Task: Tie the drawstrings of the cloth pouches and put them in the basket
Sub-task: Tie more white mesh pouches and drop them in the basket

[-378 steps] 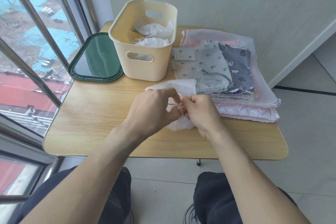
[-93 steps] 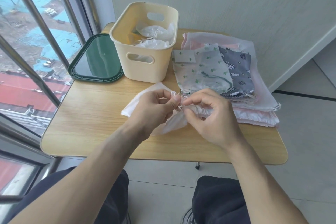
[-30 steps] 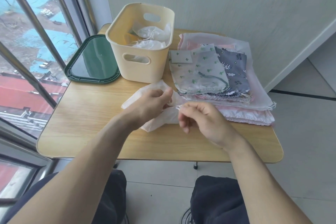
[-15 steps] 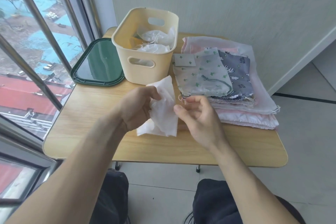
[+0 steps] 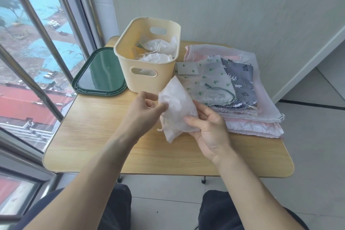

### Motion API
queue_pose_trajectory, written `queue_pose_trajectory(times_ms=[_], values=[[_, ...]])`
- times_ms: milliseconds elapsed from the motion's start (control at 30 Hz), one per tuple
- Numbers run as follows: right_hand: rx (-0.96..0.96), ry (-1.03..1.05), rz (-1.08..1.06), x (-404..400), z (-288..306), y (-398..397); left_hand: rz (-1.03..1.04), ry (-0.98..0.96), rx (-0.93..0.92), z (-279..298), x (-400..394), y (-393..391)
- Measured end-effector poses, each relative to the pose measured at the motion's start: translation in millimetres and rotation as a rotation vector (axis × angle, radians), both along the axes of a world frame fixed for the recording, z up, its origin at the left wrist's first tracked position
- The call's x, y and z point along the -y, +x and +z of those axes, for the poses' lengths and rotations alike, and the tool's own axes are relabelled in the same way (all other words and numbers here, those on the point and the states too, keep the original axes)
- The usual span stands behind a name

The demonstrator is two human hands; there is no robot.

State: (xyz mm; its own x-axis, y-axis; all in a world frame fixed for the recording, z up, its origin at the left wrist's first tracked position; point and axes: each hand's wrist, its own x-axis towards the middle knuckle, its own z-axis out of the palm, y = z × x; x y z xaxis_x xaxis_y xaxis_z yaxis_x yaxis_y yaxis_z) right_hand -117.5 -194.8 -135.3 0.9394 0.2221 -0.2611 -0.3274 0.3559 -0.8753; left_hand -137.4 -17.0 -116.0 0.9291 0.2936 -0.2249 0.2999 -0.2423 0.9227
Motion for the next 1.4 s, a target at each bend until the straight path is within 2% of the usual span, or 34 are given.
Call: queue_pose_trajectory(times_ms=[133,267,333,400,533,633,733,800,900,967,1033,1133,1233,1400], values=[[-0.041,0.126,0.067,0.4,2.8,4.0,-0.037,-0.274,-0.105,6.2,-0.7,-0.9],[-0.014,0.182,0.099,2.9,4.3,7.7,-0.151,-0.379,-0.091,15.4,1.1,-2.8],[0.029,0.154,0.079,3.0,3.2,9.9,-0.127,-0.425,-0.074,13.8,4.4,-2.1],[0.098,0.055,0.013,4.4,3.4,10.6,-0.011,-0.442,0.009,11.3,8.6,-0.7],[0.236,-0.218,-0.127,8.9,2.5,13.7,0.066,-0.142,0.431,12.5,28.2,-12.9],[0.252,-0.269,-0.209,6.5,3.4,17.0,-0.028,-0.007,0.59,9.0,35.0,-14.4],[0.234,-0.198,-0.285,6.7,7.1,20.2,-0.196,0.105,0.594,6.5,31.8,-11.0],[0.21,-0.093,-0.317,9.8,10.0,24.4,-0.253,0.255,0.615,4.6,29.6,-8.5],[0.271,-0.044,-0.277,12.2,24.0,26.5,-0.115,0.579,0.738,12.9,29.9,1.6],[0.32,0.005,-0.237,11.6,33.1,26.7,-0.033,0.67,0.818,27.4,28.1,12.4],[0.325,0.046,-0.202,11.3,39.0,26.7,0.042,0.675,0.854,46.0,22.8,27.0],[0.28,0.038,-0.228,15.1,39.3,27.9,0.207,0.682,0.829,79.6,7.6,57.7],[0.248,0.014,-0.265,19.6,38.8,29.4,0.312,0.787,0.676,100.4,-15.2,100.9],[0.25,-0.011,-0.222,24.8,38.8,33.7,0.182,0.939,0.286,102.6,-41.2,165.3]])
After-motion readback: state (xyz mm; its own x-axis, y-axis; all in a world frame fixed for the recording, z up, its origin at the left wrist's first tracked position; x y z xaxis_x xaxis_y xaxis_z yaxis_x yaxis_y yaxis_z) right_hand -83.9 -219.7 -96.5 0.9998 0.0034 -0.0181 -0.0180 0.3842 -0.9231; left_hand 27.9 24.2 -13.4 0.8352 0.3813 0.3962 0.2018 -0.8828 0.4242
